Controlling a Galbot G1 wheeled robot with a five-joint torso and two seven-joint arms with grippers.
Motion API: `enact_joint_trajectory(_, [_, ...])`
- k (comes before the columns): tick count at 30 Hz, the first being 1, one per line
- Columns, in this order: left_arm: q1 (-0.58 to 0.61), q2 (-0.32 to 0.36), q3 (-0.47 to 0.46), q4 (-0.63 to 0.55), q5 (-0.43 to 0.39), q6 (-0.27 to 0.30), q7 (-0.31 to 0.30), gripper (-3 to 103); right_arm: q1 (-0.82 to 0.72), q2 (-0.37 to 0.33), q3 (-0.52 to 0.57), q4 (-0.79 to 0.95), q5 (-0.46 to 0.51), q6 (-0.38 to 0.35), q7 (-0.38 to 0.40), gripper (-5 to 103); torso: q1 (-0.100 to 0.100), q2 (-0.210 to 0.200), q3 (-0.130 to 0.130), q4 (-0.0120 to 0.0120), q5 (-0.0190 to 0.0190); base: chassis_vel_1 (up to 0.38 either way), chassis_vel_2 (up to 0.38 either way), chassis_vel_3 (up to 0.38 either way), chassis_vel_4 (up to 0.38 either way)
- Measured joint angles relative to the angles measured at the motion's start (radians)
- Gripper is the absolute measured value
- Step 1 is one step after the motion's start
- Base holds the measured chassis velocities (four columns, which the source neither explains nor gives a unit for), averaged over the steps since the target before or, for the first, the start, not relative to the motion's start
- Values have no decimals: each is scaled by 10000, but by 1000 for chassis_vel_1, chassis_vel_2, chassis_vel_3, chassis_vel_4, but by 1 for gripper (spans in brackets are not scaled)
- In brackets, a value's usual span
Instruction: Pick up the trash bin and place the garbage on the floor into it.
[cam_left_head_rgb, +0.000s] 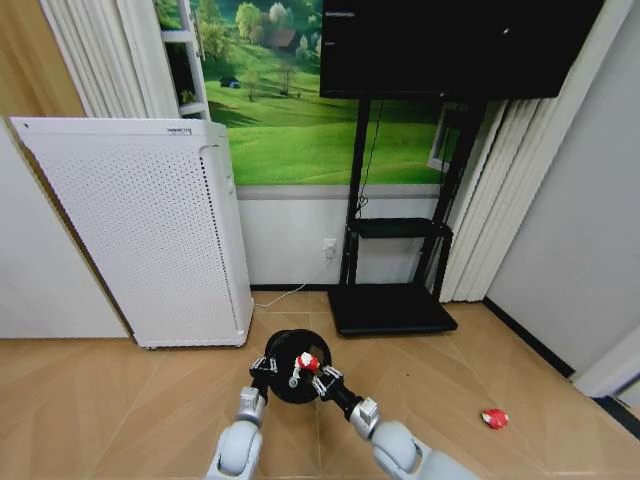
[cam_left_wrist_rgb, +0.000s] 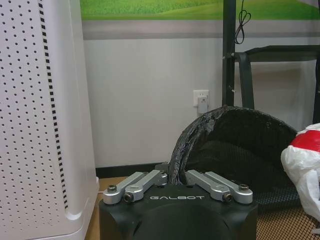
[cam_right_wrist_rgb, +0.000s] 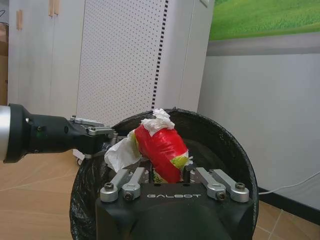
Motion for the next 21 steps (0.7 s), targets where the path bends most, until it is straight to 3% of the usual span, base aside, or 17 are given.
enact_joint_trajectory(17, [41,-120,66,7,99,-23,8,5,-353,-124,464,54,13,-109,-6,97,0,0,0,-1,0,0,0,0,0])
enact_joint_trajectory(21, [170,-35,-36,-145,88,-23,21,5,-537,-232,818,210,258,-196,198,100,0,0,-1,-3,0,0,0,0,0])
